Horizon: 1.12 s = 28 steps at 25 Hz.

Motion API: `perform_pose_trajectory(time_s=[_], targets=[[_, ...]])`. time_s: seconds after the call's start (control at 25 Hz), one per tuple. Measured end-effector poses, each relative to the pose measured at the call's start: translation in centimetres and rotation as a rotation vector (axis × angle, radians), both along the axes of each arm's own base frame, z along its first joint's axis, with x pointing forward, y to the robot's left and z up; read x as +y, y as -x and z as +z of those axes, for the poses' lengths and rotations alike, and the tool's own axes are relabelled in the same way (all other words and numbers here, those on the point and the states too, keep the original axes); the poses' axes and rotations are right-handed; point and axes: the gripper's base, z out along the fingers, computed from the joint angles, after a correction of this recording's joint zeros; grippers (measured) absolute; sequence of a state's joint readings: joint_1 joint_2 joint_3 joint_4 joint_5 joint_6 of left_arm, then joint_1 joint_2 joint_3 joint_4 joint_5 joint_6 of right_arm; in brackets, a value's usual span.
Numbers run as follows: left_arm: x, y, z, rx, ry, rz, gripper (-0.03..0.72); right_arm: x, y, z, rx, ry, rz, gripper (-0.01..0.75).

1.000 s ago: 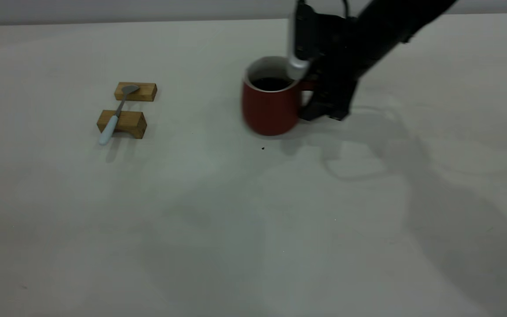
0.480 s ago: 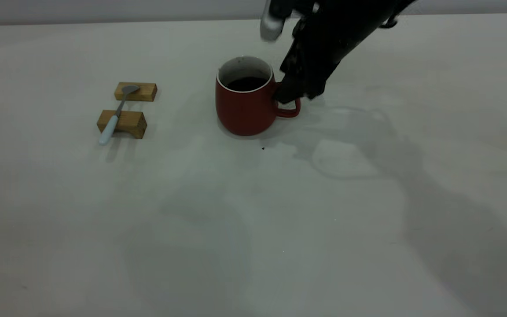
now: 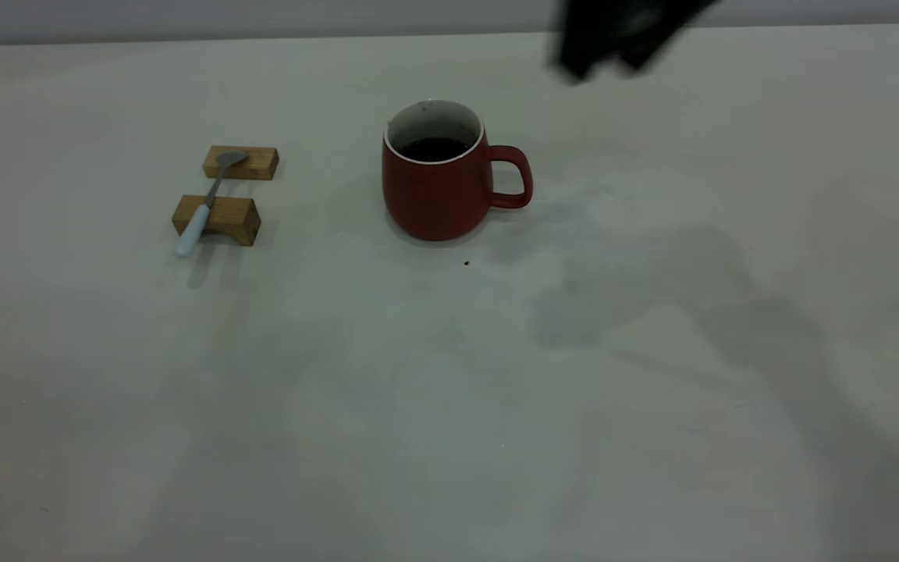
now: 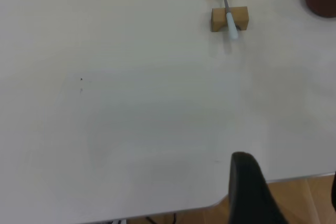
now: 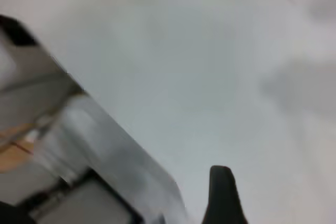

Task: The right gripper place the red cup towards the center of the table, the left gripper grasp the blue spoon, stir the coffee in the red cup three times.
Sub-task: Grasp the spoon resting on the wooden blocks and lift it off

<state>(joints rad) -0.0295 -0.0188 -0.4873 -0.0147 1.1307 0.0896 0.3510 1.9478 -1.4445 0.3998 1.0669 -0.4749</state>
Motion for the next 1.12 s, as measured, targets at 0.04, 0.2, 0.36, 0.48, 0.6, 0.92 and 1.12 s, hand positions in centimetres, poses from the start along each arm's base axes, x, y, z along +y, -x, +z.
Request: perform_pose_trajectory(time_s=[0.04,0.2,0.36,0.48,0.6,0.92,1.12], targets=[[0.0,0.0,0.0,0.000,0.000,0.000,0.448,-0.9,0.6,0.9,0.007,0.073,-0.042,0.579],[0.0,0.0,0.0,0.000,0.000,0.000,0.448,-3.8,3.7,2.6,0.055,0.276,-0.215,0.579],[0.0,0.0,0.0,0.000,0.000,0.000,0.448,-6.1,8.3,2.3,0.095,0.370,-0.244,0.579],[0.0,0.0,0.0,0.000,0.000,0.000,0.448,-7.6,12.4,1.7,0.128,0.389,-0.241,0.579],[0.0,0.0,0.0,0.000,0.000,0.000,0.448,-9.2,16.3,1.8,0.107,0.374,-0.259,0.579],[0.0,0.0,0.0,0.000,0.001,0.001,0.448,-14.8,23.2,2.3,-0.069,0.276,-0.540,0.579],[0.0,0.0,0.0,0.000,0.001,0.001,0.448,-15.4,26.8,3.3,-0.257,0.205,-0.599,0.579]])
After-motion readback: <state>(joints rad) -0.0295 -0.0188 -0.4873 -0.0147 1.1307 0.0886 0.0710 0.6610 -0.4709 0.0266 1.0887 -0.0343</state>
